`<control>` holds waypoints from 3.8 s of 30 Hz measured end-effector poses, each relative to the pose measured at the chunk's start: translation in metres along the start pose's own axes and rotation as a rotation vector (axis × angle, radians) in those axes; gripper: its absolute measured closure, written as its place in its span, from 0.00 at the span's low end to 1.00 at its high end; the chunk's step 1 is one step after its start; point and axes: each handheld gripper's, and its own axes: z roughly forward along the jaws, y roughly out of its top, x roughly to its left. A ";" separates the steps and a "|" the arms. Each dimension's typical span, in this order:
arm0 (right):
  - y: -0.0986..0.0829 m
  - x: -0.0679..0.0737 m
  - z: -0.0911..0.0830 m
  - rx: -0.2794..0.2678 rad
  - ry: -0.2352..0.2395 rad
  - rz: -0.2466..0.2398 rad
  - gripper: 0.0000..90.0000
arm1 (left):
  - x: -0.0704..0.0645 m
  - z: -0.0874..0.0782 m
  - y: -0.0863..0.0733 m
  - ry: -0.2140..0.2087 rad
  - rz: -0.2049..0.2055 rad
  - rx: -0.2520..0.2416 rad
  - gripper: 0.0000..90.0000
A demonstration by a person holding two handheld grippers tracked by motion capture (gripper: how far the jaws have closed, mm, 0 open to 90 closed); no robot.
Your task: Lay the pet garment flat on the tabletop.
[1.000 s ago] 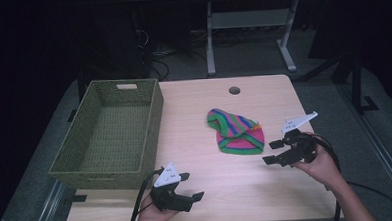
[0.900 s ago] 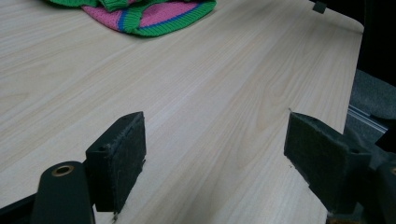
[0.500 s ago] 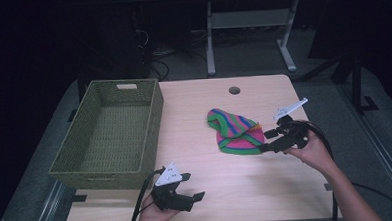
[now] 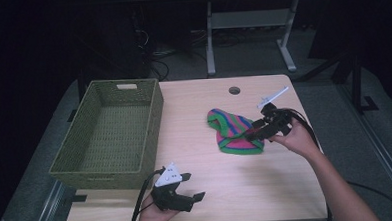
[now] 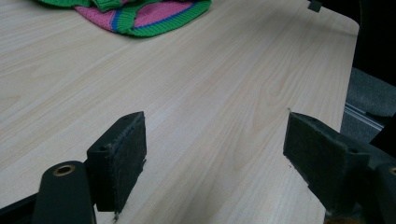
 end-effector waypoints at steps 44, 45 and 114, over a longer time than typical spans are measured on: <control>0.022 -0.015 0.091 0.187 -0.338 0.144 0.53 | 0.009 0.000 -0.002 -0.028 -0.047 -0.020 0.23; 0.023 -0.013 0.092 0.192 -0.349 0.145 0.55 | 0.009 0.000 -0.002 -0.028 -0.047 -0.020 0.23; 0.031 -0.008 -0.016 -0.031 -0.161 0.238 0.88 | 0.008 -0.004 -0.002 -0.016 -0.027 -0.031 0.25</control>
